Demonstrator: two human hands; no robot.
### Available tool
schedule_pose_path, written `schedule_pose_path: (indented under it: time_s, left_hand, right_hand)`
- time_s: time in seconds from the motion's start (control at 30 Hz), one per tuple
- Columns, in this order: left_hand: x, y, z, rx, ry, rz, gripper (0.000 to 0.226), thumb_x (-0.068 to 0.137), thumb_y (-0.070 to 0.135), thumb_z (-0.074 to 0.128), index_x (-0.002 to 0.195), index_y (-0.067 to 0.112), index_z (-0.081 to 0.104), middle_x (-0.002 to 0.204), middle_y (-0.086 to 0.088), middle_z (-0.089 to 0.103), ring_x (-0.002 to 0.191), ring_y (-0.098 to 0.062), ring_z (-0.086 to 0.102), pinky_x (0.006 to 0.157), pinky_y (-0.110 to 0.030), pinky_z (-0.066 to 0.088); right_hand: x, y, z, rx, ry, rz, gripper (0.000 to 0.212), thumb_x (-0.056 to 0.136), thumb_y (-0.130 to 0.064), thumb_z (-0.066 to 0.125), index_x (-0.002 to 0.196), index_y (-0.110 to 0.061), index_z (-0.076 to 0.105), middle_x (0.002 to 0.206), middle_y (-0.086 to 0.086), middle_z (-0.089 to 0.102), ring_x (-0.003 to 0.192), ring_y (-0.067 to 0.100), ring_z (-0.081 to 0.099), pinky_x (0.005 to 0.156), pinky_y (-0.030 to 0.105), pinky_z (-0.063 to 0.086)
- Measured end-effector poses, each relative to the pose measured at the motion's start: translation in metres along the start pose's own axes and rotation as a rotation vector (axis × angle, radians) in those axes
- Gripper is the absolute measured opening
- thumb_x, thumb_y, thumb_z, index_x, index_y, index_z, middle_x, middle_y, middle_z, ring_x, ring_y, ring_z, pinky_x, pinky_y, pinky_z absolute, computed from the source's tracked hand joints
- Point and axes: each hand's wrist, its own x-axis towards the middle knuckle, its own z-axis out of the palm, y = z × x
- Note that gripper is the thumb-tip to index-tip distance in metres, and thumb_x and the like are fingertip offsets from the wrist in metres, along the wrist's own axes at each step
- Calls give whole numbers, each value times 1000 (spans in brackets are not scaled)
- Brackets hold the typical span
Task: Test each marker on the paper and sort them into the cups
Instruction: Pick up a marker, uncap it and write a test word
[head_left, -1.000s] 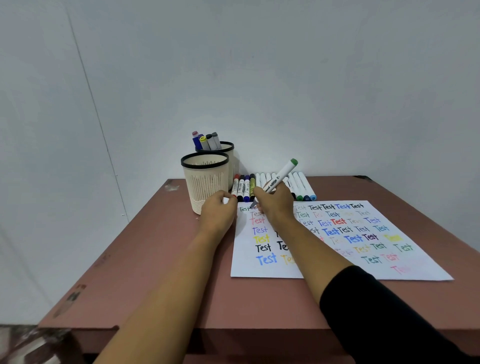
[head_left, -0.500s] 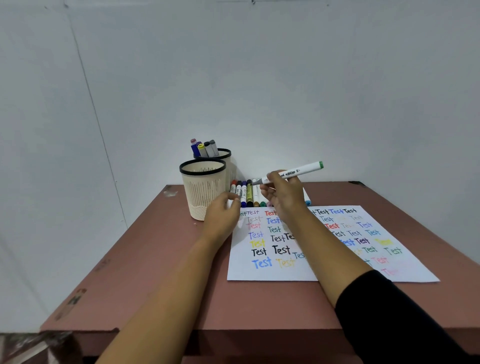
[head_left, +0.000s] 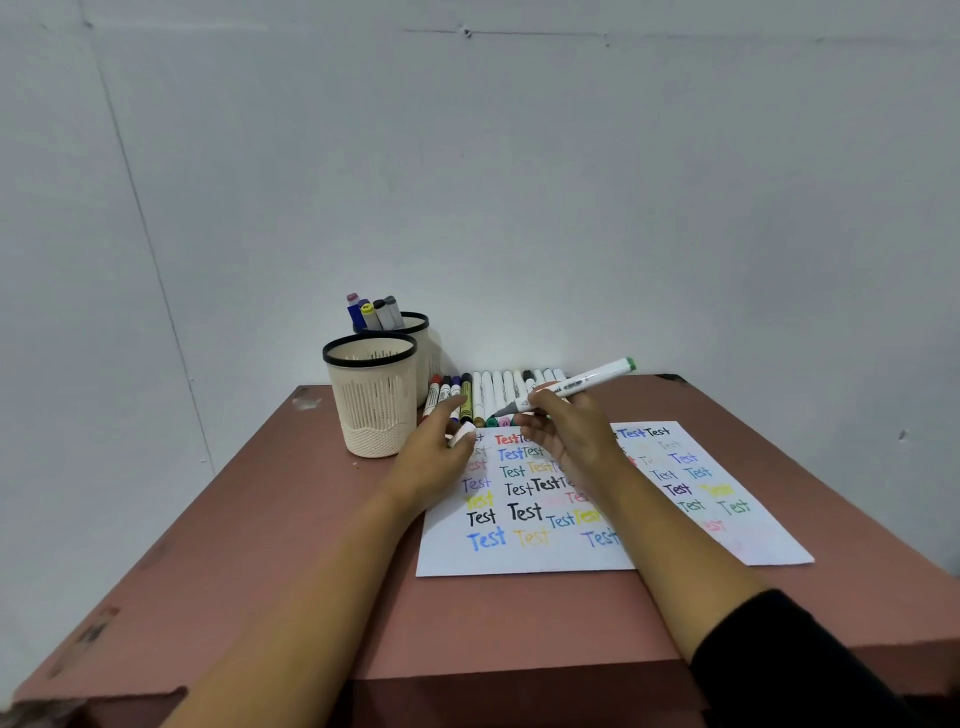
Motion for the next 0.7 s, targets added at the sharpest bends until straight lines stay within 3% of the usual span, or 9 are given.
schedule_pose_path:
  time_s: [0.13,0.3,0.5,0.7]
  left_hand:
    - [1,-1,2,-52,-8,14,45,92,19,54,135,21,42,98,-1,57,90,-16,56,77,-24,42]
    - [-1,3,2,-66,-3,46,44,91,17,56,133,21,43,86,9,56,74,-2,53,63,-9,41]
    - [0,2,3,-201,-1,60,26,88,16,60,107,27,45,90,-4,62,78,-16,57,74,-30,47]
    - [-1,8,2,-277,19,44,8,91,16,57,99,14,56,84,-1,63,72,-5,56,56,-10,44]
  right_hand:
    - [1,2,1,-7,-7,17,6,90,2,54,86,-2,55,74,13,63,53,13,63,50,21,53]
    - [-1,4,1,-52,-36,39,3,90,0,54,88,-2,56,85,22,64,58,16,63,53,23,53]
    - [-10,1,5,-93,-100,81,13,90,1,53,79,-4,57,69,11,64,62,20,63,56,24,54]
    - [-13,-1,5,-1,-145,153,11,92,-2,54,82,-2,60,72,13,65,59,17,64,55,21,54]
